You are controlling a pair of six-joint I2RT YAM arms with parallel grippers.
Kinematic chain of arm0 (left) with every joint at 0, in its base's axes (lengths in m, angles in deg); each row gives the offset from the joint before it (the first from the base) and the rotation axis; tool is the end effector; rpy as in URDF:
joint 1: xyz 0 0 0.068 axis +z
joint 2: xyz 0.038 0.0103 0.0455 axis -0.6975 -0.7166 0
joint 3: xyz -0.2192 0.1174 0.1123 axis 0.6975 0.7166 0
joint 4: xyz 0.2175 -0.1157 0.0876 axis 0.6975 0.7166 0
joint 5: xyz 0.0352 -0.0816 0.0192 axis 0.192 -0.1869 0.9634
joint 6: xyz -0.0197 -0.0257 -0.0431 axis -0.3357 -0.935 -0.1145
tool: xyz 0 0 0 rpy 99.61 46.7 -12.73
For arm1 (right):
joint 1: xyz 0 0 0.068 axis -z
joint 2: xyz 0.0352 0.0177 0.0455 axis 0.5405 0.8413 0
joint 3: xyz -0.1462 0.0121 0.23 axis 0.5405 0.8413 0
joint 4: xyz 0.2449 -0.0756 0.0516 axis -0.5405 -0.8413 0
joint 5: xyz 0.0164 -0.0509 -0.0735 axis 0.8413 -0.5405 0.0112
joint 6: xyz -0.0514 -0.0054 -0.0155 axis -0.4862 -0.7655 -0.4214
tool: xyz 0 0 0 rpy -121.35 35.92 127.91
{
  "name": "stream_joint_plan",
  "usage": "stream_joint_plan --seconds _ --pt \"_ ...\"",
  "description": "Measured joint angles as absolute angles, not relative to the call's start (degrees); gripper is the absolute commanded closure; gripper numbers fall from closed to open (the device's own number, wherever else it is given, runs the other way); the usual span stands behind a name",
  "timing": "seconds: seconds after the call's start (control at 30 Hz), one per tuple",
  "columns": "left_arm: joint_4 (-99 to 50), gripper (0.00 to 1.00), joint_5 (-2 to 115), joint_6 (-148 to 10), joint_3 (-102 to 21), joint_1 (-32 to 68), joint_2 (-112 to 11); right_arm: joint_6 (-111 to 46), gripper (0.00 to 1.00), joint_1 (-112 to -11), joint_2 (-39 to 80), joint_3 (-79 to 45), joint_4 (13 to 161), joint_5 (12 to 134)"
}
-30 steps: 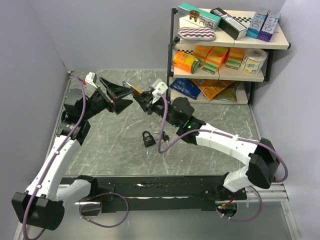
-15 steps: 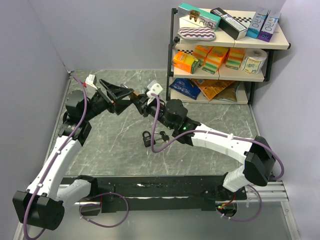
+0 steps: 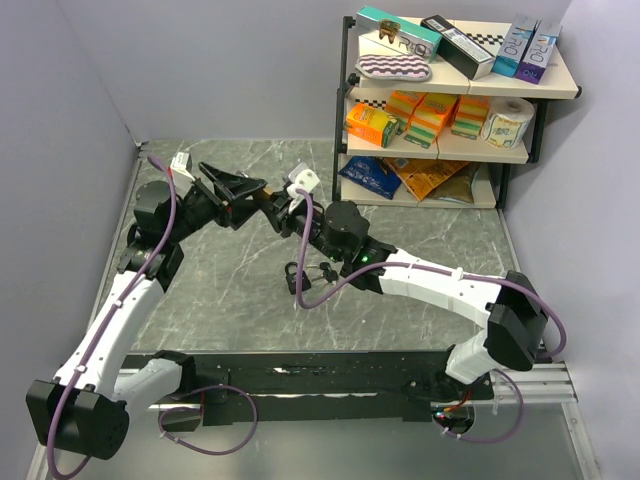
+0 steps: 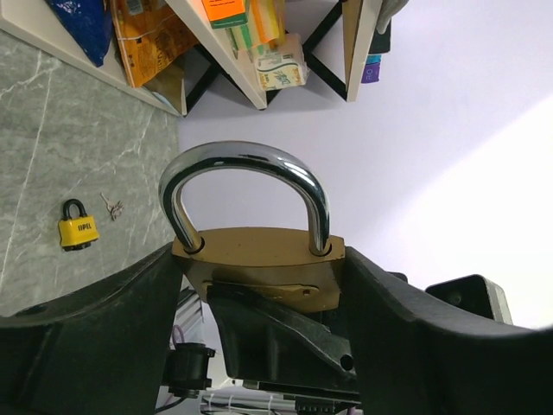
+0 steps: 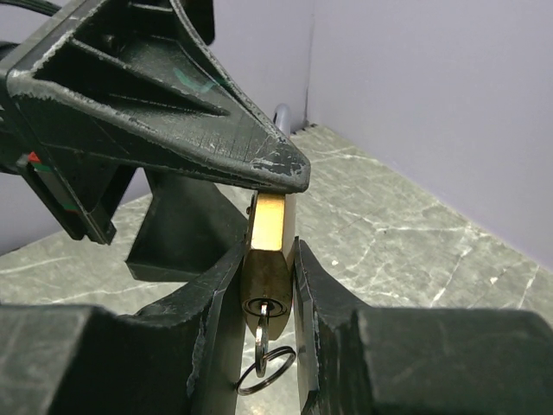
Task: Lock with the key
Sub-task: Lock the lock.
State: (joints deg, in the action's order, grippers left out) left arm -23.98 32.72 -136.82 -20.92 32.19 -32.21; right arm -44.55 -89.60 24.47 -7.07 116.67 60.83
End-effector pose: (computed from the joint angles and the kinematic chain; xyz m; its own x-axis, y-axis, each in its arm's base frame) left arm 0.2219 -0.0666 0.3703 -0.6919 -0.7060 -0.1508 0.0750 0.1374 -0.9877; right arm 0.1970 0.2969 0.3707 0.1623 0.0914 -0.9825 -0.7843 0.6162 -0.0723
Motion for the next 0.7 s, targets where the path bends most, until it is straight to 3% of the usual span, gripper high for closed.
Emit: stream_joint_plan --seconds 0.13,0.17,0.23,0.27,0.3,0.43,0.57,0.7 --pt "-23.7 0.53 33.2 -137.3 -20.9 32.3 -32.5 -44.4 1.00 -89.8 25.1 -7.4 116.5 59.5" --pt "-23.6 0.68 33.2 -137.3 -20.9 32.3 -32.7 -44.4 1.00 -89.8 25.2 -7.4 116.3 59.3" --pt "-23.6 0.84 33.2 -137.2 -20.9 32.3 -32.8 -44.1 0.79 -89.9 25.4 -7.5 116.3 59.1" --pt "-23.5 0.98 33.2 -137.2 -20.9 32.3 -32.8 -44.0 0.70 -89.9 25.5 -7.7 116.2 59.0" --pt "-23.5 0.99 33.2 -137.2 -20.9 32.5 -32.8 -43.9 0.55 -89.9 25.6 -7.8 116.1 59.1" --pt "-22.2 0.99 33.0 -136.9 -20.9 33.4 -32.9 -44.0 0.32 -89.9 25.6 -7.8 117.0 59.9" --pt "-19.9 0.99 33.1 -136.5 -20.9 34.9 -33.6 -45.3 0.29 -90.0 25.1 -7.6 117.8 60.6" --pt "-18.9 0.99 33.1 -135.9 -20.9 35.4 -33.7 -47.1 0.33 -89.7 22.9 -6.0 116.9 62.0"
